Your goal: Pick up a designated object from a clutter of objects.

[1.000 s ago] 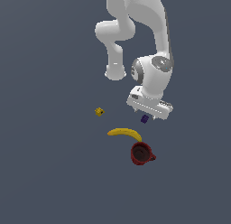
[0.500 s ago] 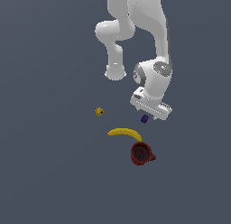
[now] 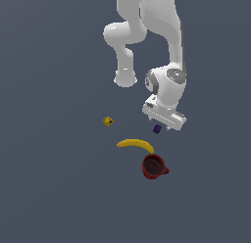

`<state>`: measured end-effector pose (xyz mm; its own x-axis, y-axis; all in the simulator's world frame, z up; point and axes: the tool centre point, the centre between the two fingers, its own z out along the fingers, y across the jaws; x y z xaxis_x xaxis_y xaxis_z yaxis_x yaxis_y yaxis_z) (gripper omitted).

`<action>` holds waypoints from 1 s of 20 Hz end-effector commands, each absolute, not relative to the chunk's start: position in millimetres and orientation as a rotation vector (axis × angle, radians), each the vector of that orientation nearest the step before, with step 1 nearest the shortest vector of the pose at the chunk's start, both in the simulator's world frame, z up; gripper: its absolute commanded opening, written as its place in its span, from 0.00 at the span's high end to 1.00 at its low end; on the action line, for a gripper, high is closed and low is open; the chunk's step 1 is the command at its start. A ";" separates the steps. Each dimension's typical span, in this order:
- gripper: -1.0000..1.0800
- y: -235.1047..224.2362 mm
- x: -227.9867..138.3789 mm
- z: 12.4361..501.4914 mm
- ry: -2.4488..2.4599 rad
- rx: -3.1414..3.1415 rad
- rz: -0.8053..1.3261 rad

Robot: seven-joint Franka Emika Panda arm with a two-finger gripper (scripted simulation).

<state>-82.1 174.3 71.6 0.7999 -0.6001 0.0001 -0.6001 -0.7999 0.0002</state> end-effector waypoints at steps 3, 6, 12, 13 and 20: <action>0.04 174.1 -82.6 63.1 -0.994 2.980 0.000; 0.04 174.2 -83.1 51.4 -0.995 2.980 0.000; 0.04 174.2 -83.4 27.9 -0.997 2.979 0.000; 0.04 174.3 -83.4 25.7 -0.997 2.979 0.000; 1.00 174.3 -83.2 21.9 -0.998 2.979 0.000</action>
